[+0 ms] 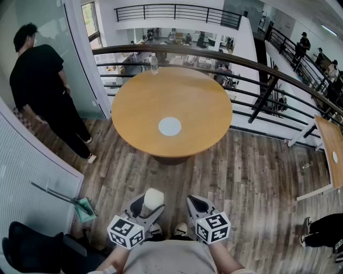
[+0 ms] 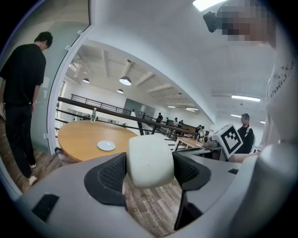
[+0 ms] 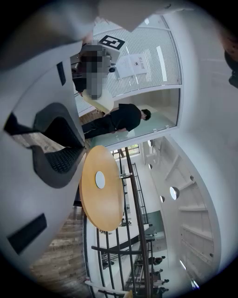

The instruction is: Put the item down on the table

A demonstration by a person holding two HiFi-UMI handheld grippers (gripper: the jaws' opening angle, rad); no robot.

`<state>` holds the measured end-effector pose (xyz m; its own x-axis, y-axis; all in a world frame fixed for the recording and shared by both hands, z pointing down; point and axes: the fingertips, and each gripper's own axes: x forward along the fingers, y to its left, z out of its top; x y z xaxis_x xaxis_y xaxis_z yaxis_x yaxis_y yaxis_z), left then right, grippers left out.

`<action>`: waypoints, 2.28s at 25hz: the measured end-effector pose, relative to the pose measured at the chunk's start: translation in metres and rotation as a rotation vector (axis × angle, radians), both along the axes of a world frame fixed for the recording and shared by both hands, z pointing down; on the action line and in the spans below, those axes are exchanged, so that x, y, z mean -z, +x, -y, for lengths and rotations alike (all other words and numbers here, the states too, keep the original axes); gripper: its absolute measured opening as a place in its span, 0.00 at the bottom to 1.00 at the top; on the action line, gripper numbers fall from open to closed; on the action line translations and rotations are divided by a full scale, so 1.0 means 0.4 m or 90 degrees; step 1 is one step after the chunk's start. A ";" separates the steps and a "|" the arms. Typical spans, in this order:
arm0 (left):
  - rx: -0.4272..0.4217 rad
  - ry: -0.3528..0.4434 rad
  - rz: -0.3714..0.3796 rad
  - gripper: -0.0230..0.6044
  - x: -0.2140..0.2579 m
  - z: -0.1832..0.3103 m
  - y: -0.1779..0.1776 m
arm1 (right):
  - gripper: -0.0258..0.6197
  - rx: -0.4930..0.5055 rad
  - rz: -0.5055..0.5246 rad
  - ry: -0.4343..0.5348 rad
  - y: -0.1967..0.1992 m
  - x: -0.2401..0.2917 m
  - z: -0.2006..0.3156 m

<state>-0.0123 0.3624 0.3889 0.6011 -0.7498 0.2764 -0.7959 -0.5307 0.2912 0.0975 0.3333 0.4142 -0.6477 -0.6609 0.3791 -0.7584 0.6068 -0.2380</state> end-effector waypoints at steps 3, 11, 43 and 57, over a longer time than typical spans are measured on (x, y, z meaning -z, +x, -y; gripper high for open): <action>-0.001 0.000 0.000 0.54 0.007 0.001 0.005 | 0.08 0.000 0.000 0.001 0.006 0.005 -0.002; -0.015 0.004 0.004 0.54 0.002 0.008 -0.001 | 0.08 0.009 0.007 -0.002 -0.015 0.000 -0.003; -0.054 0.027 -0.002 0.54 -0.020 0.044 -0.218 | 0.08 -0.053 0.014 -0.012 -0.193 -0.041 0.035; -0.032 0.038 0.012 0.54 -0.033 0.404 -0.225 | 0.08 -0.039 0.017 -0.022 -0.191 -0.072 0.414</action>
